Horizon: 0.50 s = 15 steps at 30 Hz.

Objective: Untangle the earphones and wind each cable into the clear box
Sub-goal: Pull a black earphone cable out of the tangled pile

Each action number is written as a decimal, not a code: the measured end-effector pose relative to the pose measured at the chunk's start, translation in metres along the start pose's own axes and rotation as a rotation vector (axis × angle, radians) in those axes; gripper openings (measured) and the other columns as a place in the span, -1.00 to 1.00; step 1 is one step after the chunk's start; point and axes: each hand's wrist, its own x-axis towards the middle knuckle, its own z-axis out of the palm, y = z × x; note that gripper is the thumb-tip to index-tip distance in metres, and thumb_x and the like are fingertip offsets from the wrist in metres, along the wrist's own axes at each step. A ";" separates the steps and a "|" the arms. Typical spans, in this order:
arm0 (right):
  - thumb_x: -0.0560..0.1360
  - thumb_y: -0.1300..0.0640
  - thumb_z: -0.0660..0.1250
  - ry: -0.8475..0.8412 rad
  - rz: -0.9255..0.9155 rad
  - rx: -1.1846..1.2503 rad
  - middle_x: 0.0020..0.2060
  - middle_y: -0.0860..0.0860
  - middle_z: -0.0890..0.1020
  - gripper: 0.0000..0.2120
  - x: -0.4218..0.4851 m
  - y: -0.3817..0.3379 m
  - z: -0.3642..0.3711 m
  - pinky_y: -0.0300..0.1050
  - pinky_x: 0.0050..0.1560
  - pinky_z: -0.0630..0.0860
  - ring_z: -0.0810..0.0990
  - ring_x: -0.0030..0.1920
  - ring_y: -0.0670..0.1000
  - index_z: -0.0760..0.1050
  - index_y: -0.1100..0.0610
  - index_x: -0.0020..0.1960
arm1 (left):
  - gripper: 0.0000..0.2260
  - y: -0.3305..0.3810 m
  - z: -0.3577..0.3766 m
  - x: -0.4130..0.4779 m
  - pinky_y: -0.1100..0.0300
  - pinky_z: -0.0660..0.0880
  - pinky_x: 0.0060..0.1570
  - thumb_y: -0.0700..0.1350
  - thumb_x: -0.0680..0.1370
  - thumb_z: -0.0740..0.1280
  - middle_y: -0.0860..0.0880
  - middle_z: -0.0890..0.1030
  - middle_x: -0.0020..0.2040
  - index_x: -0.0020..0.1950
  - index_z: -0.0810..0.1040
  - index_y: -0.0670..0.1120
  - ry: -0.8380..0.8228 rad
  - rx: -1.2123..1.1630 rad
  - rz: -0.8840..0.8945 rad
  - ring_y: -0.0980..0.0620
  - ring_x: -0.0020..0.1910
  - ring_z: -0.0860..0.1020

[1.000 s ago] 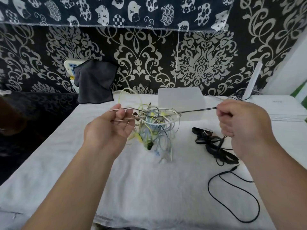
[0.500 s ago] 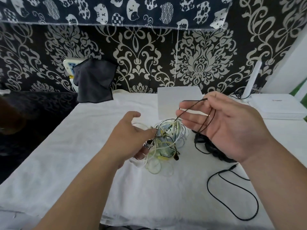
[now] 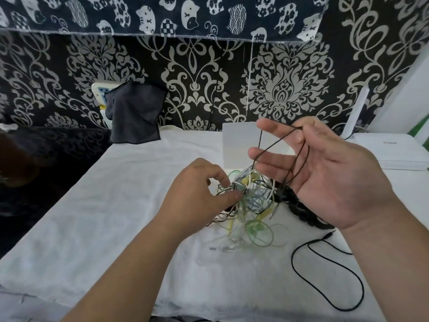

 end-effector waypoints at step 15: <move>0.67 0.14 0.12 0.358 0.034 -0.247 -0.17 0.12 0.70 -0.76 0.006 -0.002 -0.014 -0.11 -0.29 0.56 0.71 -0.22 0.12 0.39 0.10 -0.17 | -0.97 0.008 -0.005 0.003 0.39 0.40 -0.38 -0.19 0.55 0.39 0.02 0.62 -0.27 -0.09 0.58 -0.10 0.159 -0.424 -0.078 0.17 -0.37 0.51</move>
